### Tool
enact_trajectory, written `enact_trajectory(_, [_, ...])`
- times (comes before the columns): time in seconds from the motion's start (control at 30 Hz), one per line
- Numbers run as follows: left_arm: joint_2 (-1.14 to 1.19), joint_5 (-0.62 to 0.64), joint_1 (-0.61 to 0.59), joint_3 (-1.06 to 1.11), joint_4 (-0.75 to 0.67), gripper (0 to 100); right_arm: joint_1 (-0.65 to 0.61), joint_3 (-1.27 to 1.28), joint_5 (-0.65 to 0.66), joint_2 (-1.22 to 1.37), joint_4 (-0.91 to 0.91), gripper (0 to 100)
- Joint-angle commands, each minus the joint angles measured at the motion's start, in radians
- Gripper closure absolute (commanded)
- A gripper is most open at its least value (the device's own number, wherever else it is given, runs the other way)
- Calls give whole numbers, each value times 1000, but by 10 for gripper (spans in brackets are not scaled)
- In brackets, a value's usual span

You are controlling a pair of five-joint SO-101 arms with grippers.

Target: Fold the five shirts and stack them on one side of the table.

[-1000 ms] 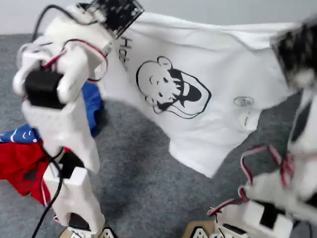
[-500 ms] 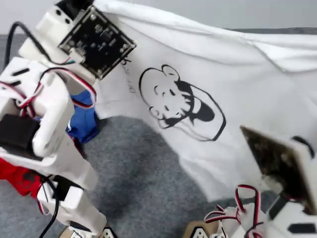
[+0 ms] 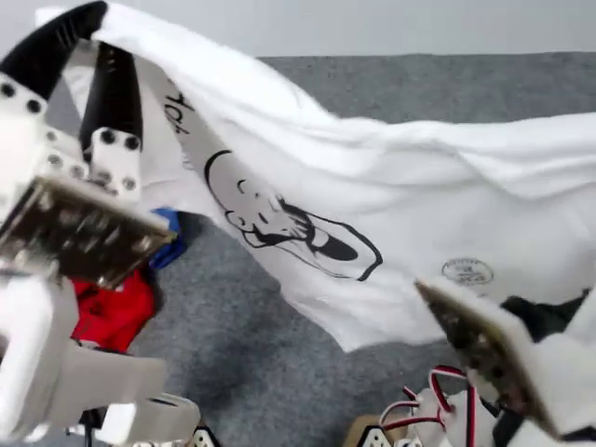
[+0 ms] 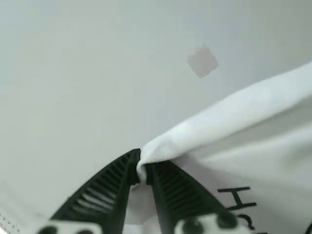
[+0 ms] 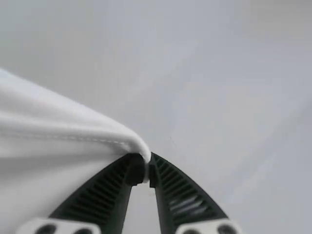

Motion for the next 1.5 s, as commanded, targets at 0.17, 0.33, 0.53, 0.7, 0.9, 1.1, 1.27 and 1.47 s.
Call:
enact_trajectory(0.17, [-25,9,-3,51,18,997,-27,17,89,16,-240,987])
enact_trajectory(0.33, [-29,18,-5,206,18,997,-56,57,158,21,-323,987])
enact_trajectory(0.53, [-60,146,3,334,18,997,-56,60,209,19,-321,987])
enact_trajectory(0.7, [-189,150,28,544,18,997,-54,60,272,16,-318,987])
enact_trajectory(0.9, [-423,146,37,909,18,997,-54,64,345,-16,-328,987])
enact_trajectory(1.1, [-644,144,37,1248,9,997,-58,69,351,-5,-245,987])
enact_trajectory(1.27, [-700,143,31,1448,-41,997,-111,141,351,33,-102,987])
enact_trajectory(1.47, [-698,143,29,1692,-195,997,-165,356,351,104,-4,987])
